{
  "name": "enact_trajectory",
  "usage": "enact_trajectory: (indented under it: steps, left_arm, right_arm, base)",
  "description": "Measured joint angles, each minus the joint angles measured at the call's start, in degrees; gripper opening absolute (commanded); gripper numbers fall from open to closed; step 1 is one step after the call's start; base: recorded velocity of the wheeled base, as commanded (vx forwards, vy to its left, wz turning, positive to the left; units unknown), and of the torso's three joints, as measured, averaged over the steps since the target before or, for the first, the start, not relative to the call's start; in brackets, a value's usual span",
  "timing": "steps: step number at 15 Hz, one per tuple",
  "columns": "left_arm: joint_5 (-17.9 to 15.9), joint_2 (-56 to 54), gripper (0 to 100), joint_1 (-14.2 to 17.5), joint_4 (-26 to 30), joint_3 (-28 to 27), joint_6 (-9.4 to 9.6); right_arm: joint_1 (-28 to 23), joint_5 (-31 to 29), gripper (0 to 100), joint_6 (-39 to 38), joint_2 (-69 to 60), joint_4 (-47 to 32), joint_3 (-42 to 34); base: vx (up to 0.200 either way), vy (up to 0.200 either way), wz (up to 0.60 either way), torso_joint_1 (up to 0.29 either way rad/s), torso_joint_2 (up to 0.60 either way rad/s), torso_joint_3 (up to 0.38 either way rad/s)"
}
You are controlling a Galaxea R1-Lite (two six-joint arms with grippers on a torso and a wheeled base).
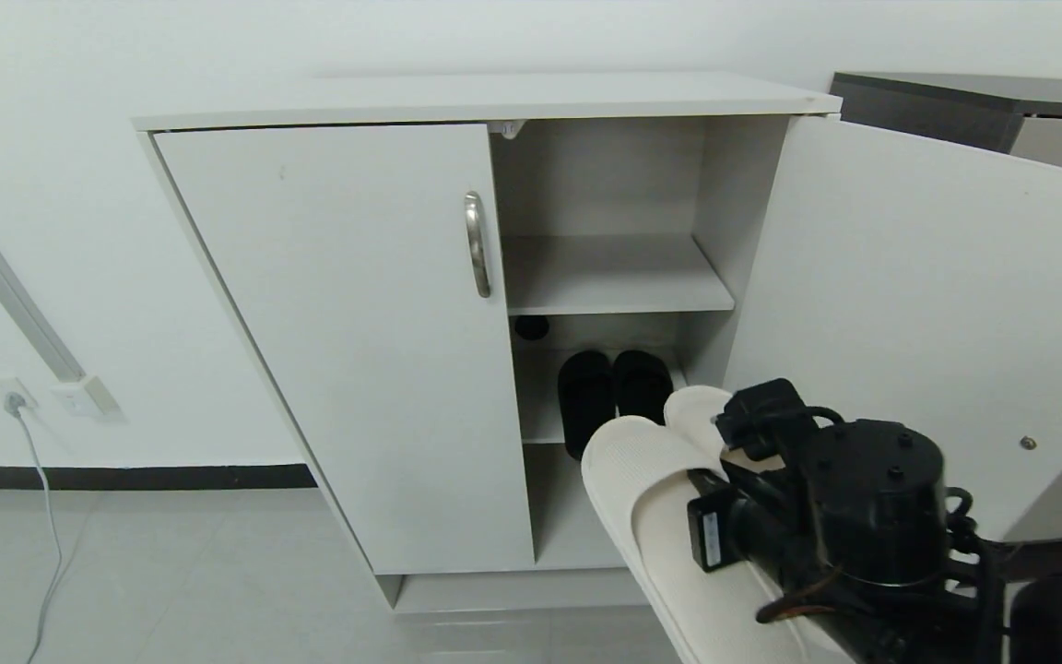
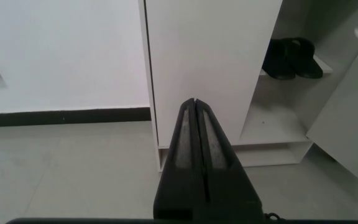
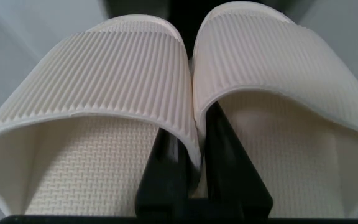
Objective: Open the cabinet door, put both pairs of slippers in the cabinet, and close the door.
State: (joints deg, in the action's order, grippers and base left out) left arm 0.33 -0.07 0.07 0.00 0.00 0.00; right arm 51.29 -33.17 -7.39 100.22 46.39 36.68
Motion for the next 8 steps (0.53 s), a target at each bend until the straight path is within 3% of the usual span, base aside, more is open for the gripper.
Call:
enact_trajectory:
  steps: [4,8]
  left_arm:
    - [0.0,0.0,0,0.0,0.0,0.0,0.00]
    - [0.0,0.0,0,0.0,0.0,0.0,0.00]
  right_arm:
    - [0.7,-9.7,0,-4.0,9.6,-7.4,17.2]
    - [0.8,-16.4,0,-7.4,14.0,-25.7,36.7]
  base:
    - [0.000,0.000,0.00,0.000,0.00,0.000]
    - [0.000,0.000,0.00,0.000,0.00,0.000]
